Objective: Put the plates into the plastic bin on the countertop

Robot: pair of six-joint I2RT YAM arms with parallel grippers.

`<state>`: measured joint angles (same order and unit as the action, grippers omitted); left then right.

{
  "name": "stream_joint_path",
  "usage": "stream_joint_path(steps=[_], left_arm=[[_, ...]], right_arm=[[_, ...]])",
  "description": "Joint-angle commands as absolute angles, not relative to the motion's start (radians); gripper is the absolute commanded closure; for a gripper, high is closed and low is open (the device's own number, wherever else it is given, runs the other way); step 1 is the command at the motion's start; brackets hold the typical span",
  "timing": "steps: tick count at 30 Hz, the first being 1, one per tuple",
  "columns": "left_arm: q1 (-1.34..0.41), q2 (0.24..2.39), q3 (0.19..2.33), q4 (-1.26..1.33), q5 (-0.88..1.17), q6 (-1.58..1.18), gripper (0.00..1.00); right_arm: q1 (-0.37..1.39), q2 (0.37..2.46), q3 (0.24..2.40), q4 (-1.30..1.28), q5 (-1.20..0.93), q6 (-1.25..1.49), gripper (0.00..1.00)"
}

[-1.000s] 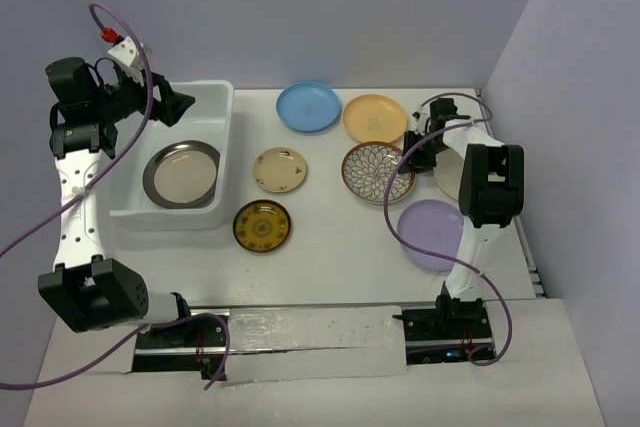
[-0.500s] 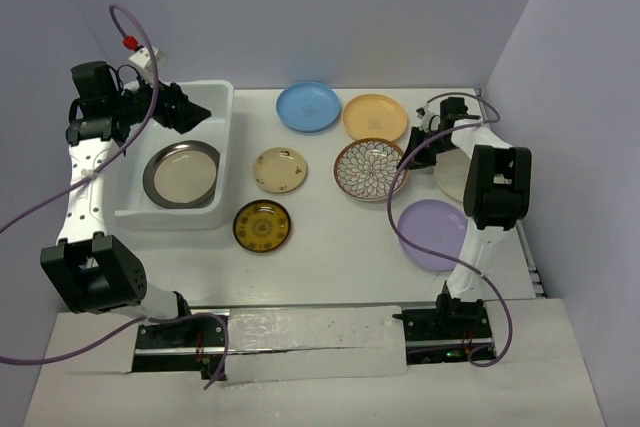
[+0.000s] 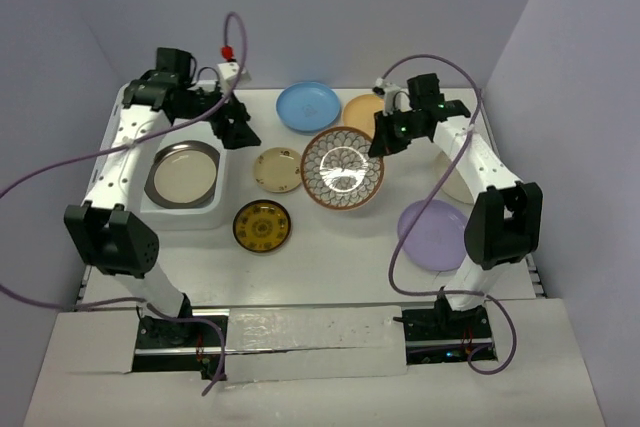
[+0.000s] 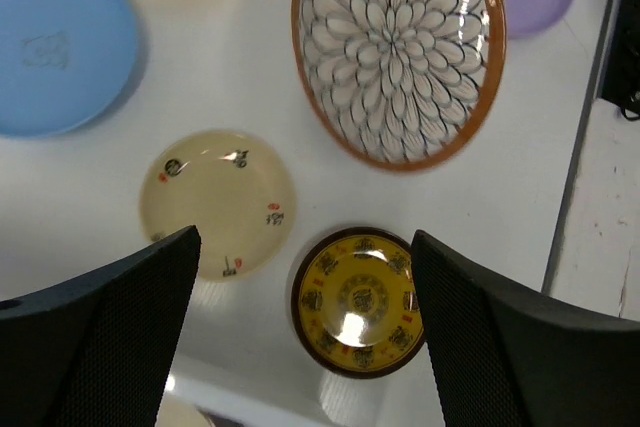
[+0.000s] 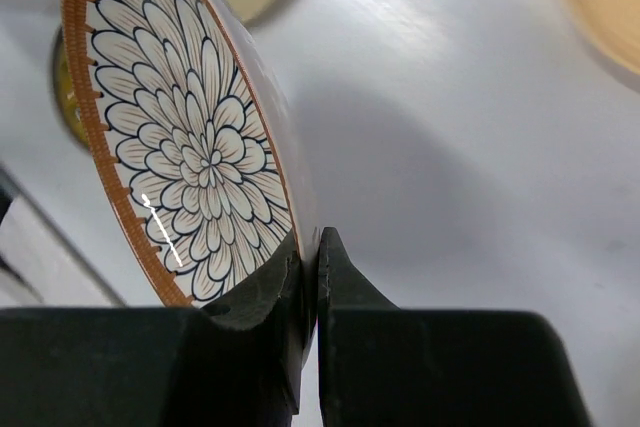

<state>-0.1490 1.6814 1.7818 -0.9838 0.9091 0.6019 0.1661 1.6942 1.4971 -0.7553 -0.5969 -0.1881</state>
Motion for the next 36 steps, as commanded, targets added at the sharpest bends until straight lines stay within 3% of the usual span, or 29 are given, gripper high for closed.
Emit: stream_joint_path(steps=[1,5,13,21,28,36], left_arm=[[-0.240,1.802,1.956,-1.280,0.872,0.774,0.09],[-0.313,1.881,2.032,-1.369,0.838,0.823,0.14],[-0.399,1.893,1.969,-1.373,0.850,0.842,0.25],[-0.389,1.839,1.938,-1.279,0.828,0.773,0.24],[-0.308,1.872,2.162,-1.377,0.854,0.821,0.24],[-0.361,1.811,1.949,-1.374,0.922,0.860,0.23]], right_arm=[[0.299,1.558,1.514,-0.798,-0.709,-0.196,1.00],[0.382,1.517,1.510,-0.784,-0.696,-0.164,1.00],[0.467,1.491,1.522,-0.787,-0.684,-0.147,1.00],[0.476,1.495,1.486,-0.782,-0.658,-0.150,1.00],[0.476,1.471,1.438,-0.781,-0.622,-0.158,1.00],[0.477,1.496,1.503,-0.773,-0.604,-0.143,1.00]])
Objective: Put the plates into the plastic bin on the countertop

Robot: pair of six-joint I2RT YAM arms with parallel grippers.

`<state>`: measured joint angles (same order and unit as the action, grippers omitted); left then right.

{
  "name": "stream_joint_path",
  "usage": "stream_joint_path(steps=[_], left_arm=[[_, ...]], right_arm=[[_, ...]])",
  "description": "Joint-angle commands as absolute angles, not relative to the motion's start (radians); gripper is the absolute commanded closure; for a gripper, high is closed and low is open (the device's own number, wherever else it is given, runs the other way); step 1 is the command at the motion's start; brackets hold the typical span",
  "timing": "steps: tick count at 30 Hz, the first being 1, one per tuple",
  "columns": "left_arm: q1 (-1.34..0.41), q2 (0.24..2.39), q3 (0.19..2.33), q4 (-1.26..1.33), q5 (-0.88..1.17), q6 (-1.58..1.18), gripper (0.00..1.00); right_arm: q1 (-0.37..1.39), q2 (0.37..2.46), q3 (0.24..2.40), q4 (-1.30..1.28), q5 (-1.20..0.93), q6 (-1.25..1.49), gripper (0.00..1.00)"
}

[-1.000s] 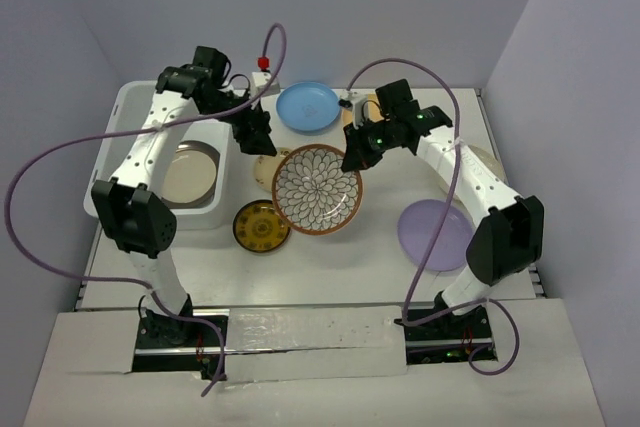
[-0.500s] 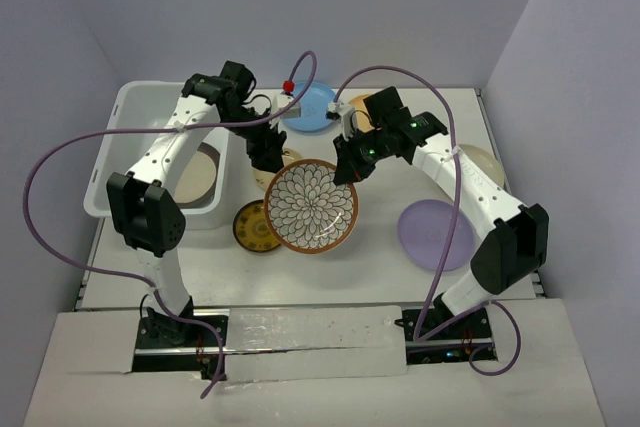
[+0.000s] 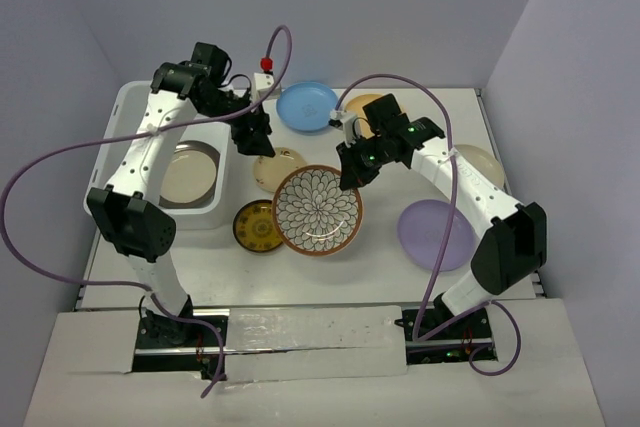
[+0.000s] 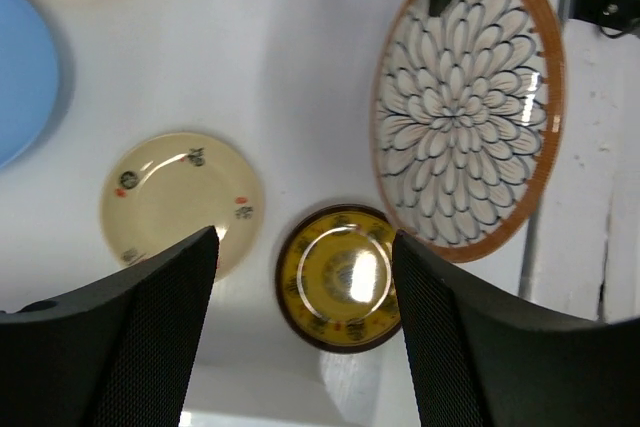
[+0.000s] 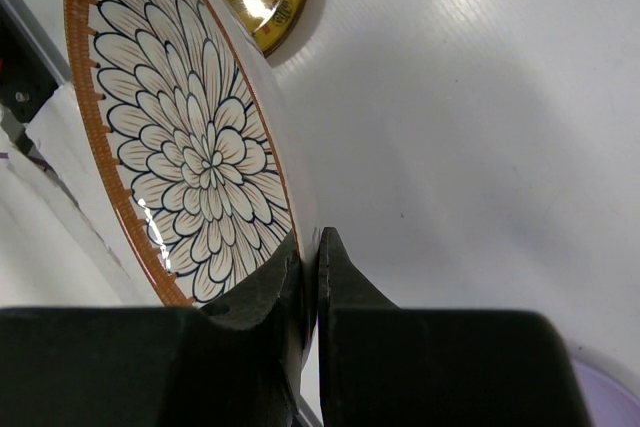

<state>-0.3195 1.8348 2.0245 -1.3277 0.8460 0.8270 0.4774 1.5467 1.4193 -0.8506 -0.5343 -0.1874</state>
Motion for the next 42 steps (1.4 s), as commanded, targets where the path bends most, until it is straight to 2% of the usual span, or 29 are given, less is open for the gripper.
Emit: stream_joint_path(steps=[1,10,12,15,16,23,26,27,30,32,37,42], left_arm=[[-0.365,1.813,1.936,-1.374,0.936,0.856,0.23],[-0.406,1.855,1.925,-1.358,0.965,0.796,0.26],[-0.413,1.862,1.917,-1.339,0.957,0.769,0.30],[-0.414,1.864,1.911,-1.302,0.948,0.732,0.47],[-0.414,1.864,1.910,-1.291,0.941,0.716,0.48],[-0.413,1.832,1.913,-1.244,0.892,0.681,0.43],[-0.413,1.834,1.944,-1.257,0.893,0.682,0.48],[-0.413,1.840,1.952,-1.281,0.901,0.695,0.50],[-0.413,1.874,1.958,-1.317,0.927,0.714,0.76],[-0.413,1.890,1.955,-1.350,0.946,0.742,0.87],[-0.413,1.881,1.925,-1.330,0.957,0.735,0.99],[-0.411,1.871,1.914,-1.325,0.965,0.730,1.00]], right_arm=[[0.479,1.502,1.522,-0.775,-0.608,-0.142,1.00],[0.517,1.544,1.631,-0.801,-0.619,-0.137,1.00],[0.526,1.547,1.639,-0.805,-0.621,-0.137,1.00],[0.540,1.551,1.644,-0.807,-0.615,-0.133,1.00],[0.542,1.551,1.643,-0.807,-0.615,-0.133,1.00],[0.542,1.537,1.597,-0.796,-0.603,-0.130,1.00],[0.542,1.517,1.571,-0.782,-0.606,-0.126,1.00],[0.543,1.516,1.574,-0.784,-0.606,-0.126,1.00],[0.541,1.516,1.593,-0.792,-0.608,-0.125,1.00],[0.543,1.516,1.611,-0.797,-0.616,-0.123,1.00],[0.542,1.523,1.637,-0.805,-0.628,-0.117,1.00],[0.541,1.545,1.640,-0.810,-0.634,-0.104,1.00]])
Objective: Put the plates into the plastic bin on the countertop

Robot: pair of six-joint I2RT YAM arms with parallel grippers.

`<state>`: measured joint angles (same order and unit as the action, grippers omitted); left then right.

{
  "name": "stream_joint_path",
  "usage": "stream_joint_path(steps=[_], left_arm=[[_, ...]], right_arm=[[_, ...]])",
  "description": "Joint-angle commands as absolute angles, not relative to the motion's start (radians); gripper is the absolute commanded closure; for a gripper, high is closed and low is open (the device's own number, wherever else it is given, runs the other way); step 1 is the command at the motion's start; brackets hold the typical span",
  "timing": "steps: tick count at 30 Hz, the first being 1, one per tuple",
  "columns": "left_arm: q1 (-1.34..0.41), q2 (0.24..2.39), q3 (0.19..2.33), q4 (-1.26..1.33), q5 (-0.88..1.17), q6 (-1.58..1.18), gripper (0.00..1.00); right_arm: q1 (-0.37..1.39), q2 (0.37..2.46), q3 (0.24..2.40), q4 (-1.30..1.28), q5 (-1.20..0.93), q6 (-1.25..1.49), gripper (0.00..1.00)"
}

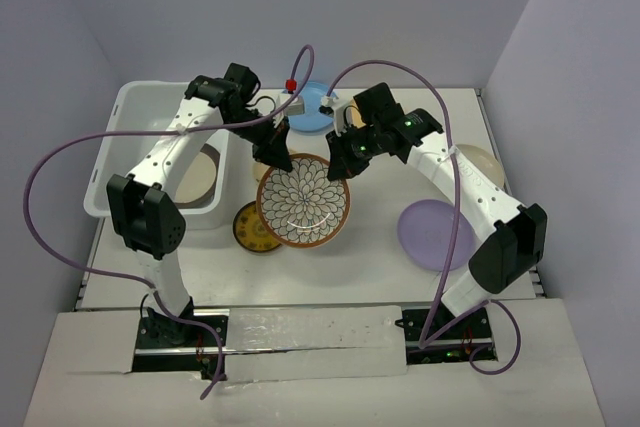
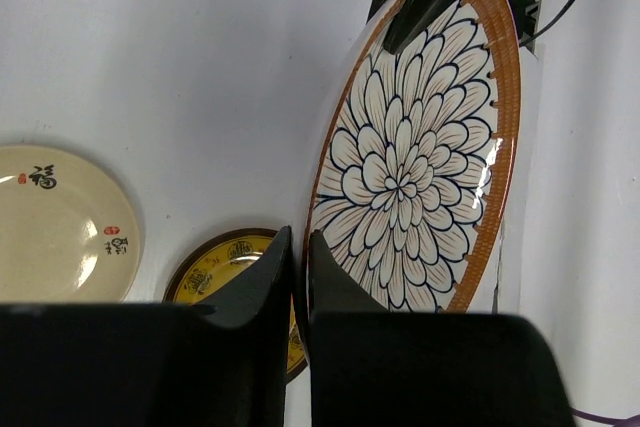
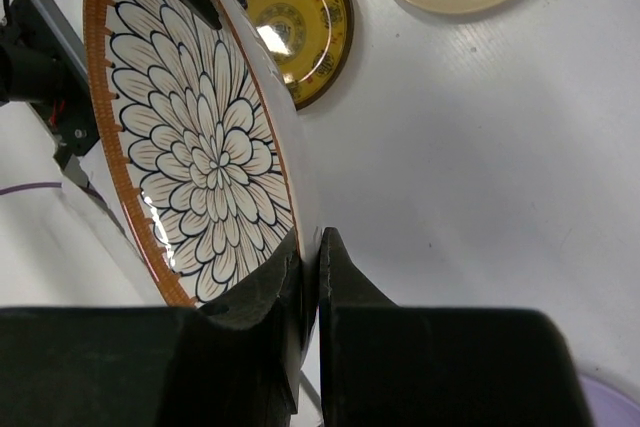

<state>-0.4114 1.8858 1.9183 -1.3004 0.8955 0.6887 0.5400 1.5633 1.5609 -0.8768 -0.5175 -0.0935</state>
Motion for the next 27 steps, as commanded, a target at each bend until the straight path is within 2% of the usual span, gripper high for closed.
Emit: stream_joint_path(steps=[1,7,13,14,17,21,25,27], left_arm=[[-0.408,1.869,1.911,-1.326,0.973,0.731,1.00],[-0.356,1.891,1.946,-1.374,1.060,0.736,1.00],[-0.275,1.893,1.961,-1.374,1.086,0.713,1.00],[-0.256,1.892,1.970,-1.374,1.086,0.704,1.00],[-0.171,1.891,2.024,-1.371,1.100,0.663,1.00],[0.021,1.900,2.137,-1.289,1.135,0.509,1.00],[0.214,1.888,2.217,-1.096,1.024,0.344,1.00],[0.285,1.917,2.299,-1.119,0.937,0.384,1.00]], right_arm=[[0.542,1.553,1.638,-0.810,-0.630,-0.100,0.98],[0.541,1.581,1.624,-0.812,-0.639,-0.074,0.51],[0.535,1.571,1.608,-0.805,-0.643,-0.052,0.25],[0.529,1.566,1.608,-0.804,-0.639,-0.047,0.16],[0.493,1.551,1.607,-0.804,-0.648,-0.036,0.02],[0.400,1.527,1.598,-0.794,-0.703,-0.017,0.00],[0.309,1.507,1.573,-0.782,-0.737,-0.013,0.00],[0.296,1.499,1.560,-0.781,-0.736,-0.017,0.00]])
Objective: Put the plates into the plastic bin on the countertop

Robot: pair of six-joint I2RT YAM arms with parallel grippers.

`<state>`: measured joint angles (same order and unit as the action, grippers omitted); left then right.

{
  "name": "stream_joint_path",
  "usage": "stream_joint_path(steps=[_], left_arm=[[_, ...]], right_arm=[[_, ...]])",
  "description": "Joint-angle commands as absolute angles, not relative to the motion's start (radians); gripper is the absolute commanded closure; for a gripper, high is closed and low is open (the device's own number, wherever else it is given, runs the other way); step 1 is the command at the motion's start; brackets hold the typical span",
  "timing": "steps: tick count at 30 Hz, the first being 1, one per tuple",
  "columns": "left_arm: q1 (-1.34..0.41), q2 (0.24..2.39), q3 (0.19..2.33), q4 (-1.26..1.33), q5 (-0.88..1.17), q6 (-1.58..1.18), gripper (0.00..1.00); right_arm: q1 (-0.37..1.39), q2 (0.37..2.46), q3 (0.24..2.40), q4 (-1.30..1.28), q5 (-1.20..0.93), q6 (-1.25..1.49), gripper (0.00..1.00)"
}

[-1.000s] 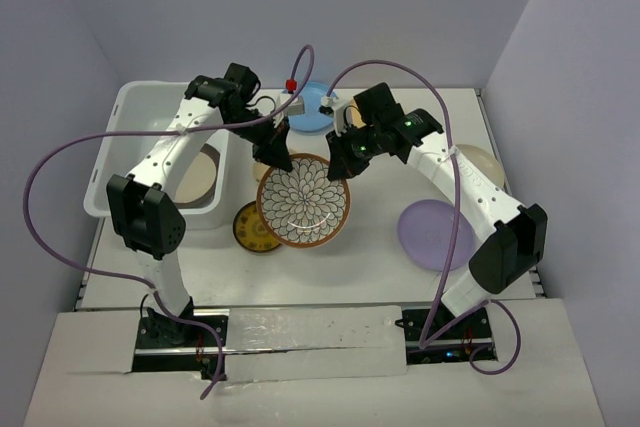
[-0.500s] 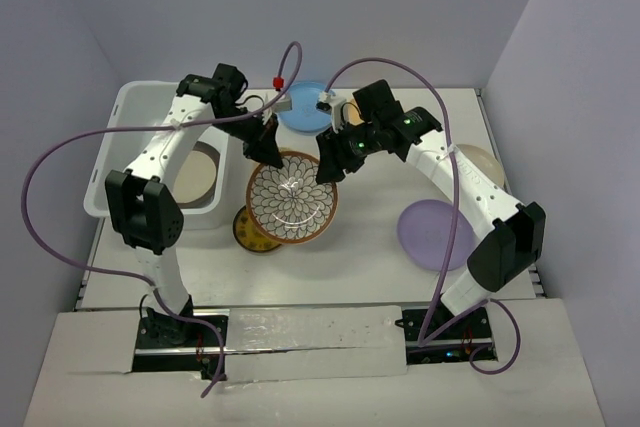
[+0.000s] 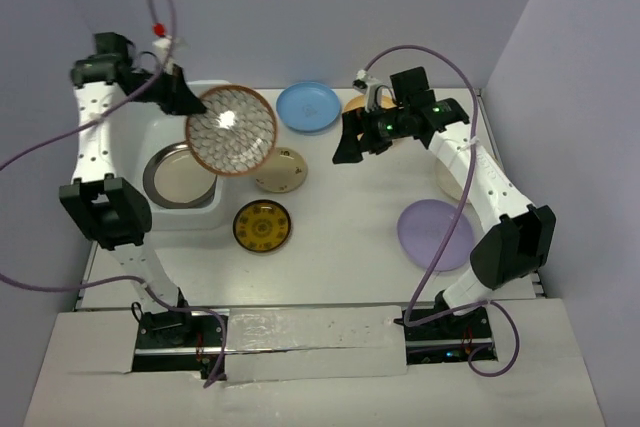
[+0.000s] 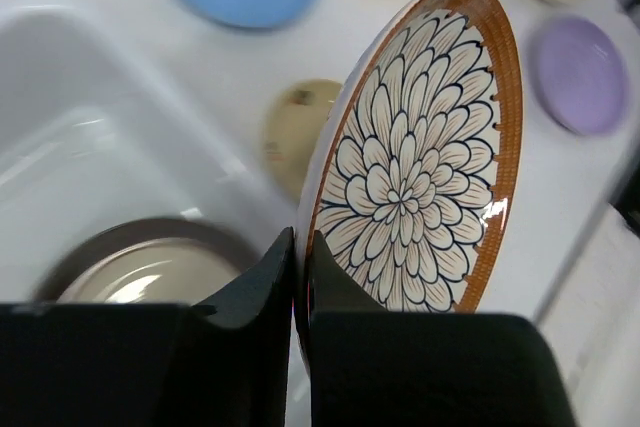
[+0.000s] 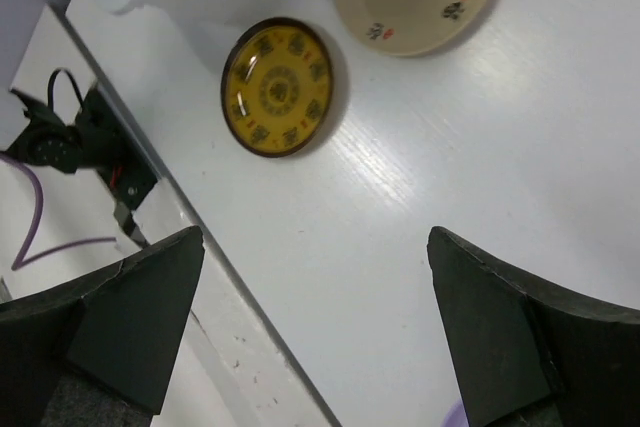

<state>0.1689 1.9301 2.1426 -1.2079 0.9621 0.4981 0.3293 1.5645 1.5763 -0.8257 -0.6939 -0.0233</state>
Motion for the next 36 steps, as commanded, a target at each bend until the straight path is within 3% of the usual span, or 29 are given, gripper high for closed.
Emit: stream_joint_path(steps=[1,10,14,27,33,36], left_arm=[[0.319,1.938,2.339,-1.139,0.893,0.413,1.00],[0.412,1.982,2.213,-1.036,0.669,0.500,1.00],[0.413,2.077,2.262,-1.114,0.611,0.557,1.00],[0.400,2.213,2.194,-1.156,0.636,0.652,0.98],[0.373,2.245,2.156,-1.183,0.647,0.692,0.89],[0.367,2.244,2.114,-1.159,0.636,0.686,0.78]], right_arm=[[0.293,1.495,1.553,-0.780,-0.733,-0.018,0.00],[0.291,1.483,1.541,-0.770,-0.730,-0.014,0.00],[0.293,1.492,1.540,-0.773,-0.733,-0.017,0.00],[0.293,1.505,1.537,-0.777,-0.735,-0.023,0.00],[0.291,1.515,1.538,-0.782,-0.737,-0.027,0.00],[0.291,1.523,1.542,-0.785,-0.750,-0.028,0.00]])
